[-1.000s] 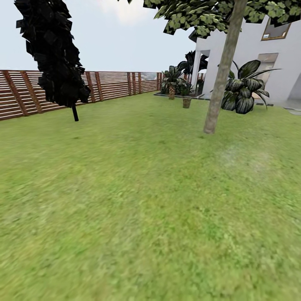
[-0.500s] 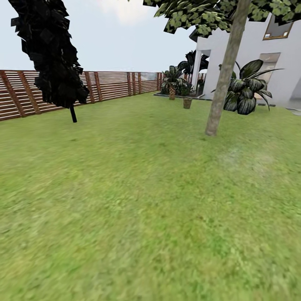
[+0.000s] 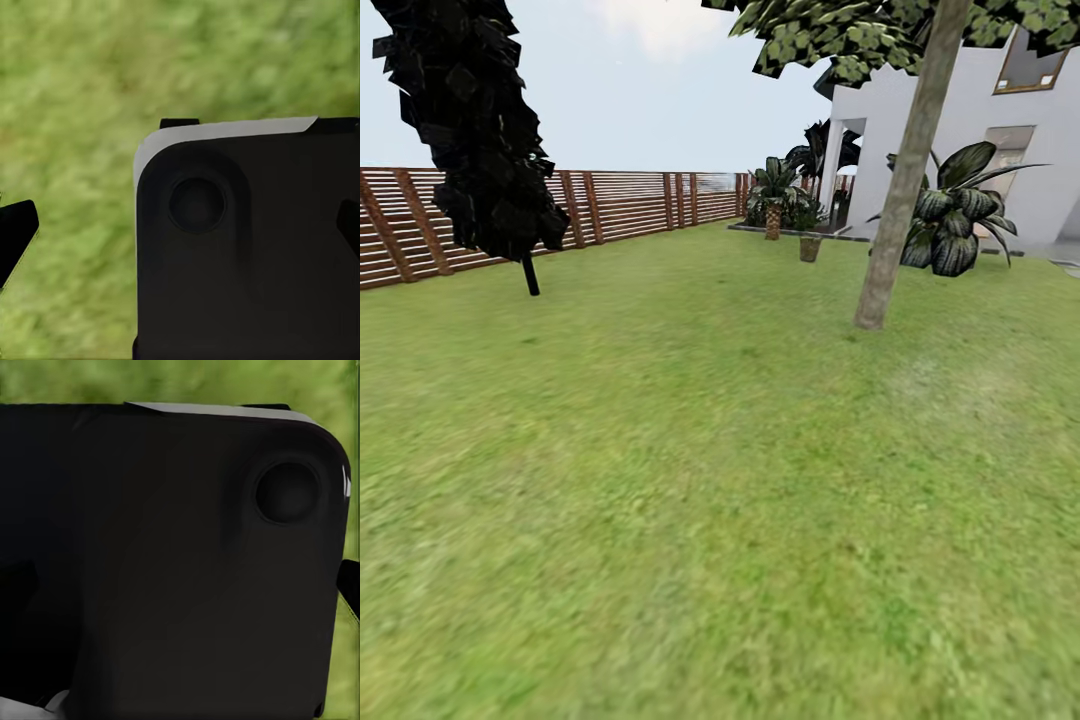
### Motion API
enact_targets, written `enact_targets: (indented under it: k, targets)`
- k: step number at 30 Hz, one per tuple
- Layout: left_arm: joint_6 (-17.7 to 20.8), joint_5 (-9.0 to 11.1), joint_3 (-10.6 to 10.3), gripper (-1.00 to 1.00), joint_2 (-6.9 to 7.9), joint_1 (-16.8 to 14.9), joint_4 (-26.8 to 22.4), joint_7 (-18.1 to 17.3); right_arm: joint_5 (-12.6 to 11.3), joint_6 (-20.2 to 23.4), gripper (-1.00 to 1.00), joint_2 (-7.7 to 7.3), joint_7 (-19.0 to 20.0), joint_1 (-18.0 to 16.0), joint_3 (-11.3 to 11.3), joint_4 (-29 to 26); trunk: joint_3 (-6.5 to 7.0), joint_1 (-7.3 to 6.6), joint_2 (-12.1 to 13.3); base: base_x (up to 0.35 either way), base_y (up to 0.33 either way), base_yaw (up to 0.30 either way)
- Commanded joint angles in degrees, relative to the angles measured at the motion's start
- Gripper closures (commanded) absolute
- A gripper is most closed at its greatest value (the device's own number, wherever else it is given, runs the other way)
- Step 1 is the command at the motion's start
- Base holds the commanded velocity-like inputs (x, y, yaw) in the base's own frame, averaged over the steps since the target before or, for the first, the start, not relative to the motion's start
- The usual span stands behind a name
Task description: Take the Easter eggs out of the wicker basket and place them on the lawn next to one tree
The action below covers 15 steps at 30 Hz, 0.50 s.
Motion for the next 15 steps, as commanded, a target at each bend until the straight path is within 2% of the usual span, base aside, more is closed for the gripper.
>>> enact_targets:
  k: [1,15]
  targets:
    - [-0.19,-0.04,-0.03,-1.00,0.00,-0.03,0.04,0.05,-0.03,-0.11,-1.00,0.00,0.00,0.02,0.07,-0.06,-0.04,0.03,-0.02,0.329,0.000,0.000]
    - [-0.19,-0.04,-0.03,-1.00,0.00,-0.05,0.04,0.05,-0.03,-0.16,-1.00,0.00,0.01,0.02,0.06,-0.06,-0.04,0.03,-0.02,0.329,0.000,0.000]
